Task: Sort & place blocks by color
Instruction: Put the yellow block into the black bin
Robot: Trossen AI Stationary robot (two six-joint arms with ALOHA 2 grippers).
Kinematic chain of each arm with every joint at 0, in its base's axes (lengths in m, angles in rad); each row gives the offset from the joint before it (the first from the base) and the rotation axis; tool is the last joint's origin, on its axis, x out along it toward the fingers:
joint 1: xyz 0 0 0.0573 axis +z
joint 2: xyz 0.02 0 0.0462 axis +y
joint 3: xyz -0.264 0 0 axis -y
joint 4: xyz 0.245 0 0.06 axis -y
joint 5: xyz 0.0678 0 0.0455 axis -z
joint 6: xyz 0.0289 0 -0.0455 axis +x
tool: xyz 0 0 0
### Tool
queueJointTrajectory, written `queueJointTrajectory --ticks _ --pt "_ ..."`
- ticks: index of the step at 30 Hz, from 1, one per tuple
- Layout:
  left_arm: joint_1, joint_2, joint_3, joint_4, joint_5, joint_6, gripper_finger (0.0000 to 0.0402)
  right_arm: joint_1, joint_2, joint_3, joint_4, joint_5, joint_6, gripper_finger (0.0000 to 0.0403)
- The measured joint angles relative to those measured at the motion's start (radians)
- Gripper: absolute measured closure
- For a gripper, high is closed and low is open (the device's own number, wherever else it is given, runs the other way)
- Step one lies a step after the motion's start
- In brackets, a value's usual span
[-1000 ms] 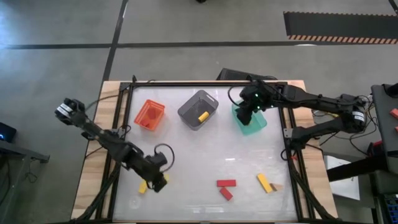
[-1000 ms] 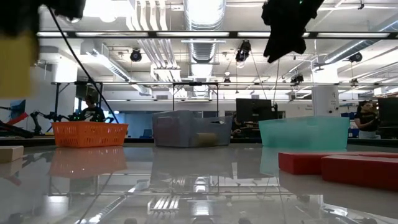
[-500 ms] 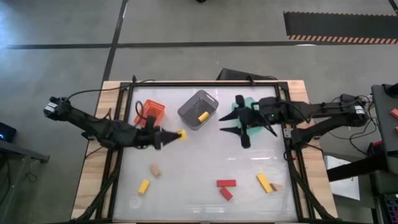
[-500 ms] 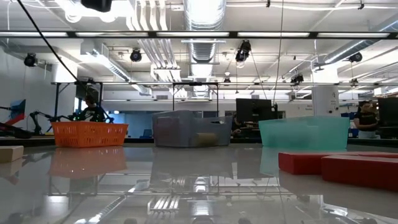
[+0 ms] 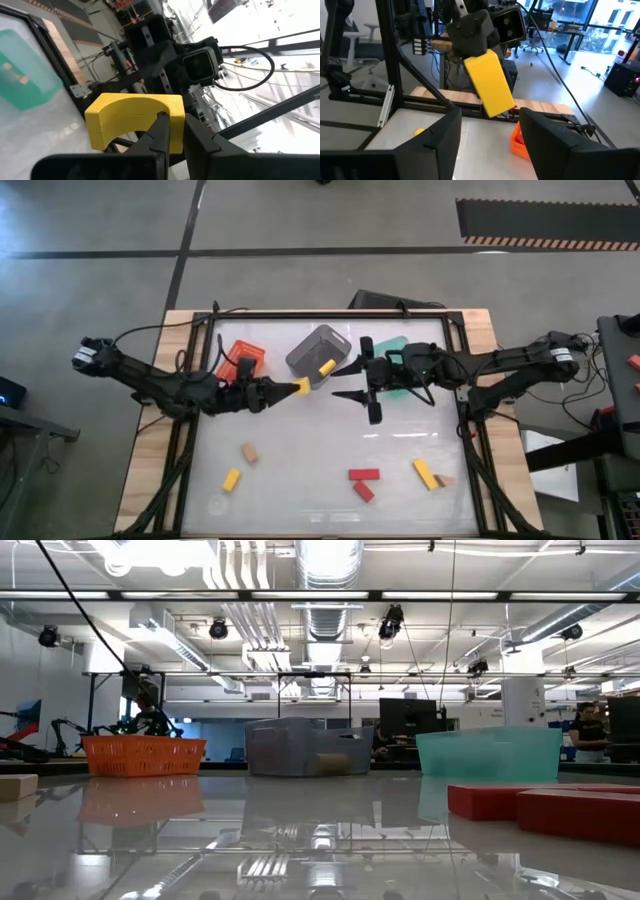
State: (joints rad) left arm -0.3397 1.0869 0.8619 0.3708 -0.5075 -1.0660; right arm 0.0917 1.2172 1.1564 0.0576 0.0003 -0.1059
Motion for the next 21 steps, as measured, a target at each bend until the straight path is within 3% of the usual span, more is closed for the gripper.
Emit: queueJointTrajectory --ticks 7,21 --pt "0.005 0.06 0.003 0.09 0.001 -0.005 0.0387 0.0 0.028 0.0 0.03 -0.009 -0.016 0.0191" --pt "0.019 0.235 0.024 0.302 0.027 -0.027 0.0387 0.002 0.058 0.0 0.02 -0.057 -0.029 0.0193"
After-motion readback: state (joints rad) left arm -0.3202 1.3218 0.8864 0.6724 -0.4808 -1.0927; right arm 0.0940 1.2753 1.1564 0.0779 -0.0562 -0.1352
